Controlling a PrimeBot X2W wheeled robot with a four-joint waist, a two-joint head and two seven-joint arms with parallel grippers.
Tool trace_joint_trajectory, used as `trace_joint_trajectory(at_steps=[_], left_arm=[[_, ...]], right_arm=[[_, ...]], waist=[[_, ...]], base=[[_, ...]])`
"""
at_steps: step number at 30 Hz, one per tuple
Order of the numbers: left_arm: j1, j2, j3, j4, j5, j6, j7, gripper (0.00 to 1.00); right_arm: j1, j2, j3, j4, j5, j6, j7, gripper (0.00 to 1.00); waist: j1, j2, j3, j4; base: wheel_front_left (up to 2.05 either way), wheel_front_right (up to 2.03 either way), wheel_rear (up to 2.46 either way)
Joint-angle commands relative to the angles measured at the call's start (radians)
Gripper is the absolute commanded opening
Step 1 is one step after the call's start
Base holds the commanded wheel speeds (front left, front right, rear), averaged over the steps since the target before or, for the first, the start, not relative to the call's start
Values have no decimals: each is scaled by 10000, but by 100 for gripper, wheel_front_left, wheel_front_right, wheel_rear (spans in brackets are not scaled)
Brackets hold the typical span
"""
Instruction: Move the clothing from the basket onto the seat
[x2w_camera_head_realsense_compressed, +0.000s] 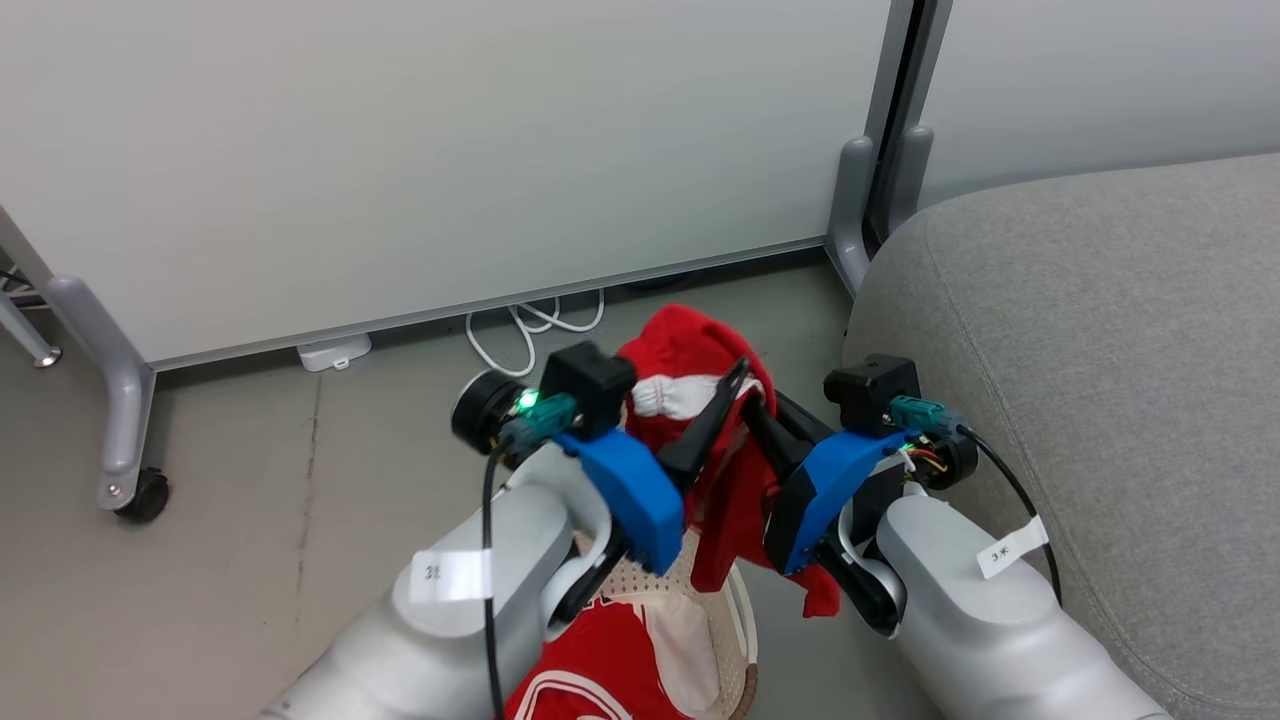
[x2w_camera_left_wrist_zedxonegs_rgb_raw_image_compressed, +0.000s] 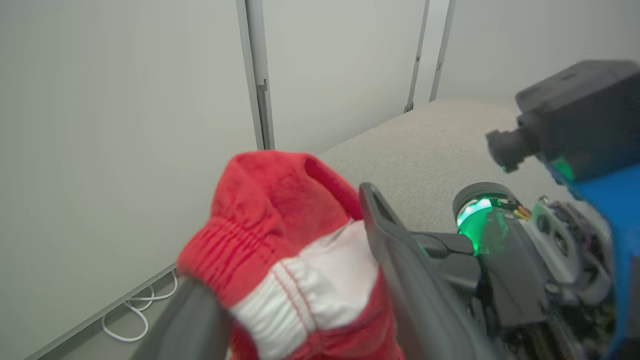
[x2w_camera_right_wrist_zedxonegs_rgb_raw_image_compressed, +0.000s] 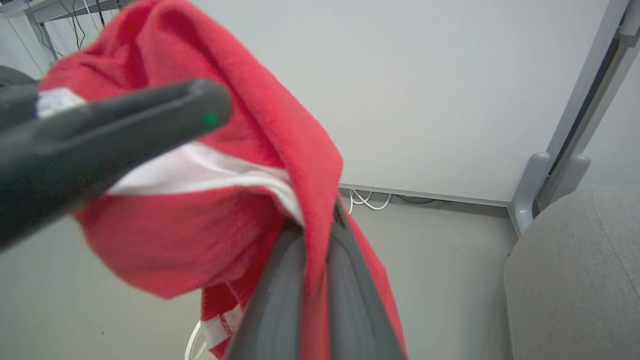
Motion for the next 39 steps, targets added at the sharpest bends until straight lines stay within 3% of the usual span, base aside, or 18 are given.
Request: trace_joint_trajectory(at_steps=[1,8,15,21,30,39], left_arm=[[421,244,173,-247,94,123,-65,100],[1660,999,920,-1672,605,452,-85,100],[3162,1782,2298,-3403,1660,920,-90,100],[4461,1973,3674,-4365,2516,1083,-91,100],[5827,1625,5549,-4665,3558,560,-92,100],[6188,1172,6446,-4444,4276,59,-92,100]], right_arm=[[-210,-22,-70,23,66,2,-69,0],[-185,-20,-401,-81,-91,1,-68,0],[-5,-20,-715,-236,-301,1,-69,0],[81,-20,-838,-344,-399,2,-70,0],[175,-20,-928,-403,-471,1,-71,0],[274,-20,-947,-346,-514,1,-71,0]], waist=[[0,-1,31,12],[0,-1,120,58],[0,-1,153,56],[0,-1,193,14],[0,-1,204,-85],[0,-1,199,-140]], base=[[0,0,0],[0,0,0],[0,0,0],[0,0,0],[0,0,0],[0,0,0]])
